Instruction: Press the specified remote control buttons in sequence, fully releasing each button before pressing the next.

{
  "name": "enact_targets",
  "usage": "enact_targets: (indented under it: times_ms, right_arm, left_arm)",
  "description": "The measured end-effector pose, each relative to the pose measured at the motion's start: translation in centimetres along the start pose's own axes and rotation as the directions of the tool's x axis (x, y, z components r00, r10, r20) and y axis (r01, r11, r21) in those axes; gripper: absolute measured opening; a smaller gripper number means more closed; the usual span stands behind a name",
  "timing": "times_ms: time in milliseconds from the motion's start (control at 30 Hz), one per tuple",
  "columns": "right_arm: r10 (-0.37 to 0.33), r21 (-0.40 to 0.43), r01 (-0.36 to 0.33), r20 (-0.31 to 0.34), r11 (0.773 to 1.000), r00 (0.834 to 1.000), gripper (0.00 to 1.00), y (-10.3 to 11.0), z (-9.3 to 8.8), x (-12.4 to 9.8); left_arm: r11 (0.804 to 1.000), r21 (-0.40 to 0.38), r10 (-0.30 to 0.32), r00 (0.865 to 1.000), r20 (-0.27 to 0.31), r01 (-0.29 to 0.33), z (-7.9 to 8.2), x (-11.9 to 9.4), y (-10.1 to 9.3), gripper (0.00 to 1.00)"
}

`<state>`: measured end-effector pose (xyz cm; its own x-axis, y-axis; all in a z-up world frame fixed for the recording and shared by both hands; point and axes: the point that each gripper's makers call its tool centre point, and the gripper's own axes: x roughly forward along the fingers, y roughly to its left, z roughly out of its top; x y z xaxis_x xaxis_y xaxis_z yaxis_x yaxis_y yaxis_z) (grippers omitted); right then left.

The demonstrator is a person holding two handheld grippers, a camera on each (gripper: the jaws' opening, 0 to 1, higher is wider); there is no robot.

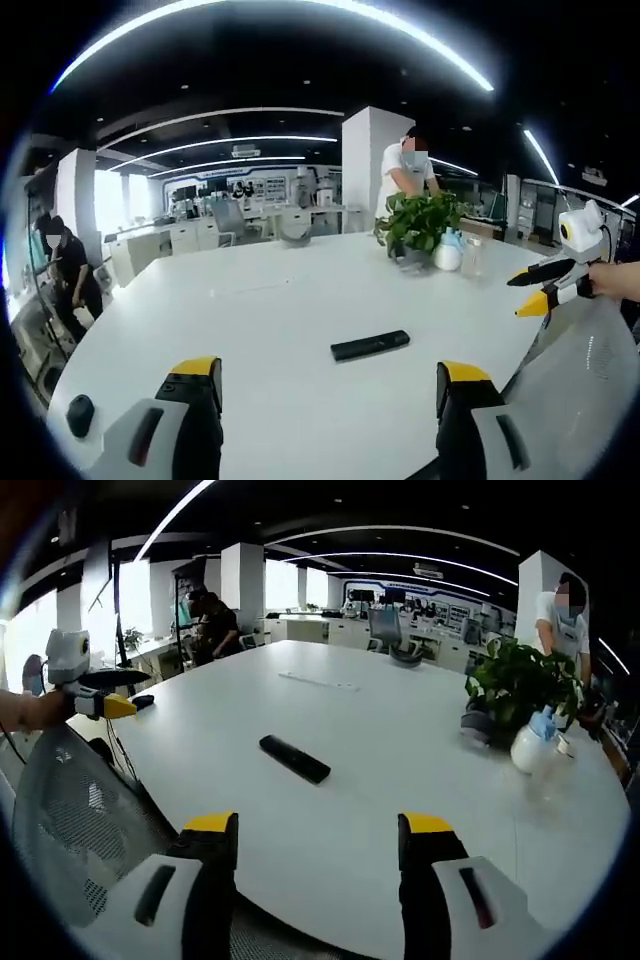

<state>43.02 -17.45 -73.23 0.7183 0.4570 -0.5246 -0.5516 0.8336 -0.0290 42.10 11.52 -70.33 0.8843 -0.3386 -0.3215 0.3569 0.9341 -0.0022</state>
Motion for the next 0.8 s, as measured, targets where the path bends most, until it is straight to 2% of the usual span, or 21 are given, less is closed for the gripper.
enact_targets:
  times_ms: [133,233,367,533,600,700,800]
  right_arm:
    - [-0.058,0.017,0.058,0.008,0.998,0.998,0.67,-1.2,0.0,-0.1]
    - [-0.102,0.031,0.101,0.036,0.994,0.994,0.66,-1.9,0.5,-0.5]
    - [-0.129,0.043,0.127,0.027,0.991,0.991,0.65,-2.2,0.4,-0.7]
    - [-0.125,0.036,0.124,0.024,0.992,0.992,0.65,-2.0,0.5,-0.6]
    - [-0.118,0.041,0.117,0.028,0.992,0.993,0.64,-1.8,0.5,-0.6]
    - [-0.096,0.046,0.095,0.026,0.994,0.995,0.64,-1.5,0.5,-0.4]
    - [-0.074,0.048,0.072,0.041,0.996,0.996,0.64,-1.3,0.8,-0.3]
  left_arm:
    - [1.000,-0.007,0.017,0.999,0.036,-0.016,0.5,-0.3,0.6,0.92]
    - [0.999,-0.041,0.010,0.997,0.076,-0.007,1.1,-0.6,0.7,0.92]
    - [0.998,-0.063,0.009,0.998,0.055,-0.005,0.7,-0.3,0.9,0.92]
    - [0.999,-0.041,-0.015,0.999,0.036,0.016,0.4,-0.2,0.4,0.92]
    - [0.999,-0.039,-0.008,0.999,0.046,0.010,0.5,-0.3,0.6,0.92]
    - [0.997,-0.081,0.027,0.994,0.104,-0.019,1.5,-0.7,1.3,0.93]
    - [0.997,-0.063,0.049,0.993,0.109,-0.043,1.8,-0.8,1.6,0.94]
